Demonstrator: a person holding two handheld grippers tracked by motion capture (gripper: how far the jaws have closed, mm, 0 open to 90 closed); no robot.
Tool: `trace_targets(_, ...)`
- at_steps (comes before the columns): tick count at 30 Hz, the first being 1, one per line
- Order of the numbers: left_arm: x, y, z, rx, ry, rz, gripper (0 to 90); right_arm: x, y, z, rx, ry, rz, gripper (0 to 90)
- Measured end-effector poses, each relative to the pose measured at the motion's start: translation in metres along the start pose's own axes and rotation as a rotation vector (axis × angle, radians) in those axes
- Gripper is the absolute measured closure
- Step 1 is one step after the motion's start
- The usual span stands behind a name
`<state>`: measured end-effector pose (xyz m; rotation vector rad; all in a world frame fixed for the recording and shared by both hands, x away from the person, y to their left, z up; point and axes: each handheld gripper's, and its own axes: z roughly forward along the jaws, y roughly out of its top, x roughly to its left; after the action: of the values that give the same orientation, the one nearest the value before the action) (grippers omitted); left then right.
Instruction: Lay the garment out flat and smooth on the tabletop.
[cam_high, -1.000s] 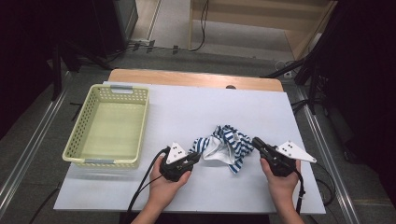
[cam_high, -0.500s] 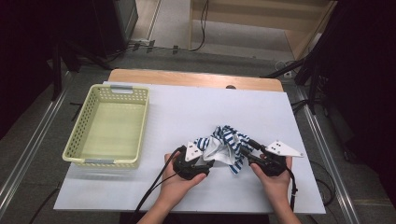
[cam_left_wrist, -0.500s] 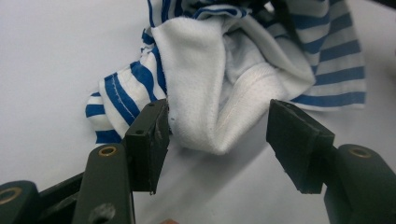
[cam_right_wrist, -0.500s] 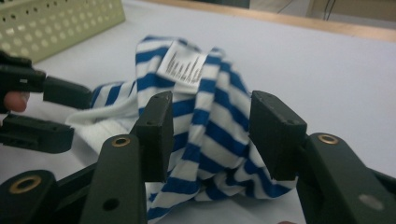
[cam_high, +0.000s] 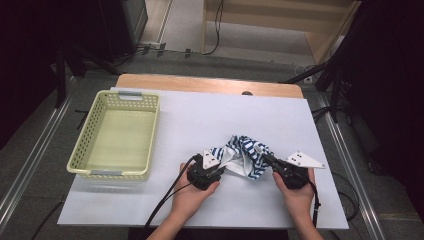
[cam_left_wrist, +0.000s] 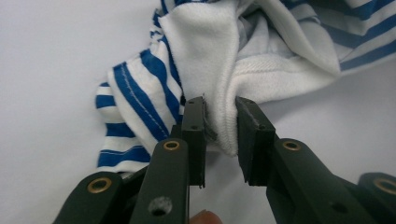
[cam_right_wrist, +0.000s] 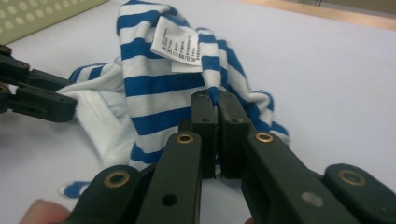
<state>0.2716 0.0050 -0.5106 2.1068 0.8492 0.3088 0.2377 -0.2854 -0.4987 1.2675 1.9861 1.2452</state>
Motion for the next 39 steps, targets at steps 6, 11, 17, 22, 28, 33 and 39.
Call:
trace_targets(6, 0.017, -0.001, -0.014, -0.048, 0.025, -0.038, 76.5, -0.021, 0.002, -0.017, -0.044, -0.035, 0.035, 85.5)
trace_targets(11, 0.033, 0.001, -0.029, -0.099, 0.055, -0.082, 77.1, -0.035, 0.002, -0.031, -0.065, -0.057, 0.055, 85.5)
trace_targets(17, 0.051, 0.001, -0.042, -0.138, 0.078, -0.132, 77.3, -0.054, 0.001, -0.049, -0.093, -0.101, 0.096, 85.5)
trace_targets(22, 0.053, 0.0, -0.044, -0.16, 0.093, -0.163, 70.0, -0.062, 0.001, -0.056, -0.104, -0.119, 0.115, 73.1)
trace_targets(28, 0.05, -0.002, -0.046, -0.188, 0.09, -0.183, 47.9, -0.04, 0.013, -0.06, -0.148, -0.073, 0.001, 59.7)
trace_targets(33, 0.036, -0.005, -0.045, -0.175, 0.04, -0.149, 44.9, -0.02, 0.02, -0.054, -0.15, 0.017, -0.043, 56.1)
trace_targets(39, 0.021, -0.006, -0.042, -0.167, 0.021, -0.118, 44.8, 0.003, 0.011, -0.025, -0.044, 0.113, -0.088, 52.4)
